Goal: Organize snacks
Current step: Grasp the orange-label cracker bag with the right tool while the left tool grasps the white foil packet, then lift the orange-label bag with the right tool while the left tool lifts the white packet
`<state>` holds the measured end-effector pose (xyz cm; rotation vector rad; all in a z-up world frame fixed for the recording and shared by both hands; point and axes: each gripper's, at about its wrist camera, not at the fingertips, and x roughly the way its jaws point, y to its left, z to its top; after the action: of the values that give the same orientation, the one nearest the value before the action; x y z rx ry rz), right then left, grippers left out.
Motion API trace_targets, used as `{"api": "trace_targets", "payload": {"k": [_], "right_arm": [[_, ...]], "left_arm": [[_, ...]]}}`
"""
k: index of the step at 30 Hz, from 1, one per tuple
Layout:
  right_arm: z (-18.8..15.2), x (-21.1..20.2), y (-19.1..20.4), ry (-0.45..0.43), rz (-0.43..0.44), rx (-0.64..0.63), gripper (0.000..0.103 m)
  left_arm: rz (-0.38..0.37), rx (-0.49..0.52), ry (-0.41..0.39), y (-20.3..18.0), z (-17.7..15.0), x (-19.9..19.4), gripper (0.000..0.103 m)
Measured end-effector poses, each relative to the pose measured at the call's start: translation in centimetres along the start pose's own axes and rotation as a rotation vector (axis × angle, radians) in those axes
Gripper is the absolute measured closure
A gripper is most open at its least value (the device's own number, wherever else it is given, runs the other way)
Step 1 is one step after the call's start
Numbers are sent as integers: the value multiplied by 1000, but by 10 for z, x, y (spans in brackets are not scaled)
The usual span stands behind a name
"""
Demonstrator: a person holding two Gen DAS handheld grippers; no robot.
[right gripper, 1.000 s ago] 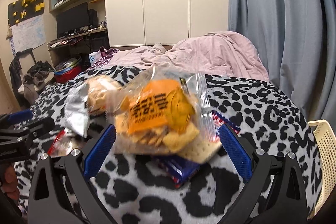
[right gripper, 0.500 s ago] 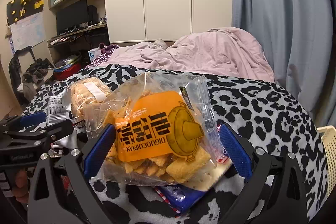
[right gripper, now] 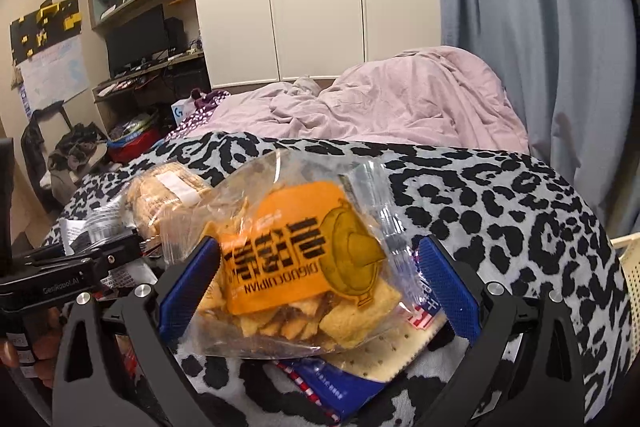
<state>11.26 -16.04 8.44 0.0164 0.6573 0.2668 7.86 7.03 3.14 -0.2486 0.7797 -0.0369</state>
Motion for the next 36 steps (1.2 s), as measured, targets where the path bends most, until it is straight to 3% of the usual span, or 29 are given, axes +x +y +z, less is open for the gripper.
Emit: {"api": "trace_targets", "payload": {"k": [9, 20, 36], "right_arm": [[-15, -29, -14, -7, -10, 121, 3], [-15, -7, -9, 95, 127, 266, 3], [17, 18, 15, 30, -11, 187, 3]], "left_arm": [[44, 43, -98, -2, 1, -28, 35], [63, 46, -137, 5, -1, -40, 36], [103, 67, -147, 7, -2, -39, 36]]}}
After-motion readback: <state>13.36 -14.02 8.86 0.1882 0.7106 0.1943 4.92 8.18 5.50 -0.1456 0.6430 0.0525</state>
